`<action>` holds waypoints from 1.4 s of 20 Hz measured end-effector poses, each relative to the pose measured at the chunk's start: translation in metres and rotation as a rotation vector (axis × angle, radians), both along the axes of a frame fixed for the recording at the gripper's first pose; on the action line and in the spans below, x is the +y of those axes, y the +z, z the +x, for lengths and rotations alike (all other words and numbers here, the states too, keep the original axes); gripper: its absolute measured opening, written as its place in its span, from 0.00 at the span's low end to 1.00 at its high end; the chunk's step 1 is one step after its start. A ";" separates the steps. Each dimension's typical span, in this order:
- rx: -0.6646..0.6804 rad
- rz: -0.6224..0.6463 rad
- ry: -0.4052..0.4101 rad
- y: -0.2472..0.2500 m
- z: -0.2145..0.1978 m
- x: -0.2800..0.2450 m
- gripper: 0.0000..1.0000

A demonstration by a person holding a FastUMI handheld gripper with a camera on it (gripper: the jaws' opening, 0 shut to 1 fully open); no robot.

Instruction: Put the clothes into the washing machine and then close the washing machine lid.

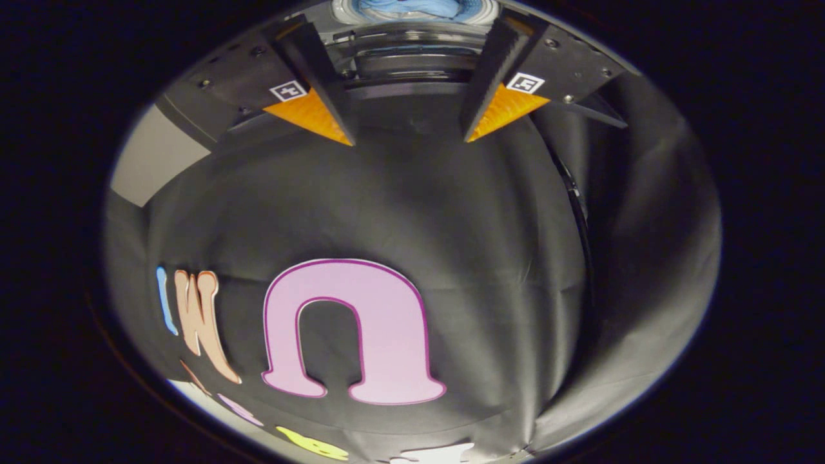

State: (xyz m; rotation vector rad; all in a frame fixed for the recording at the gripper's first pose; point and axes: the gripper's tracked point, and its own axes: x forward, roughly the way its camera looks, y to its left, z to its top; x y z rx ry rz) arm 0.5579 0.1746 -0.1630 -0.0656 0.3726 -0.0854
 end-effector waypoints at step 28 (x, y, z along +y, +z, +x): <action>-0.056 -0.016 0.026 0.006 -0.081 0.003 0.97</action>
